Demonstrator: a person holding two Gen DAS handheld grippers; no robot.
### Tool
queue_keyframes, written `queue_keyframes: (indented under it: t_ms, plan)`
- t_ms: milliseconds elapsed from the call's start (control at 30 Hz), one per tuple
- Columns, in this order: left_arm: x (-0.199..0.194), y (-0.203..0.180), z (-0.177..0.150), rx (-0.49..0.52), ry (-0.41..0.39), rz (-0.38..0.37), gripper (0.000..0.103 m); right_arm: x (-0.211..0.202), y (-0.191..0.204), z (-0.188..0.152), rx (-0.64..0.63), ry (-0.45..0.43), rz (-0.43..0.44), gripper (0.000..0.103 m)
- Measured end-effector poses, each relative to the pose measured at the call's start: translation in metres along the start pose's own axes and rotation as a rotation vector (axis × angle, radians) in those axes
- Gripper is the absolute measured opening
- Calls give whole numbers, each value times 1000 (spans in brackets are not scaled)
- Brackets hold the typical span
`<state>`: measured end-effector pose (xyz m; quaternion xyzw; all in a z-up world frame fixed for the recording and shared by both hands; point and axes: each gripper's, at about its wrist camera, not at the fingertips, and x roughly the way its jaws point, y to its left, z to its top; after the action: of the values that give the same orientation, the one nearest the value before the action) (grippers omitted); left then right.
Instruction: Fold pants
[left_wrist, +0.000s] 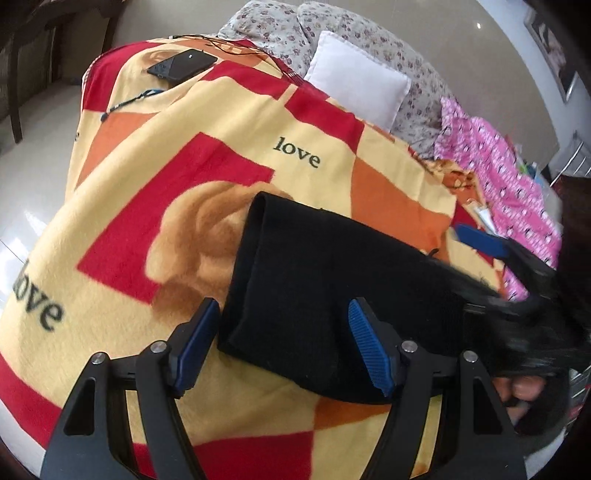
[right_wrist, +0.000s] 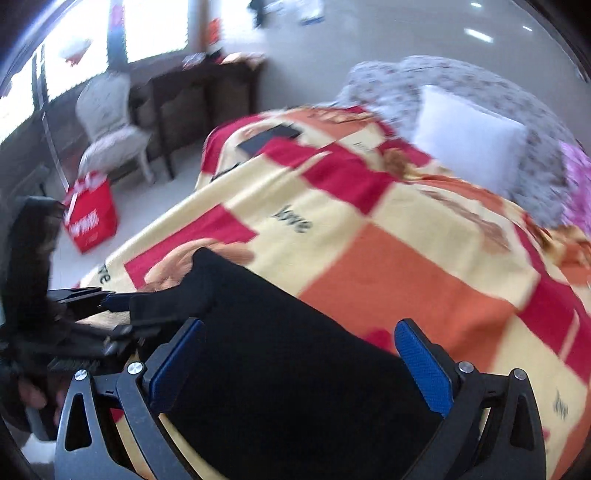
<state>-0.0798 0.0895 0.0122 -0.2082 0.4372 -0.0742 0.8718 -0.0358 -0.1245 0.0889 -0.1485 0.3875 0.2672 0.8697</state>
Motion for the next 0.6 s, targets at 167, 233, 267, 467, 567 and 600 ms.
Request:
queue_keyframes:
  t_ms: [167,233,267,467,567,600]
  plan:
    - [1,-2,-3,39,-20,18,65,46,7,14,-40,96,41,84]
    - [1,-2,-3,53,-24,14,65,58,5,16,-35,130,87,69]
    - [2,-2,-2,52,-28,10,65,62,4,16,-27,139,104,62]
    - [1,-3,2,33,-8,-107,20,68,5,16,0,111,173,6]
    - [-21,-25,11,79,-59,-155,19,31,-17,20,67,20,219,0]
    - [-27,-34,13,92,-68,-187,19,13,-27,20,91,-27,210,0]
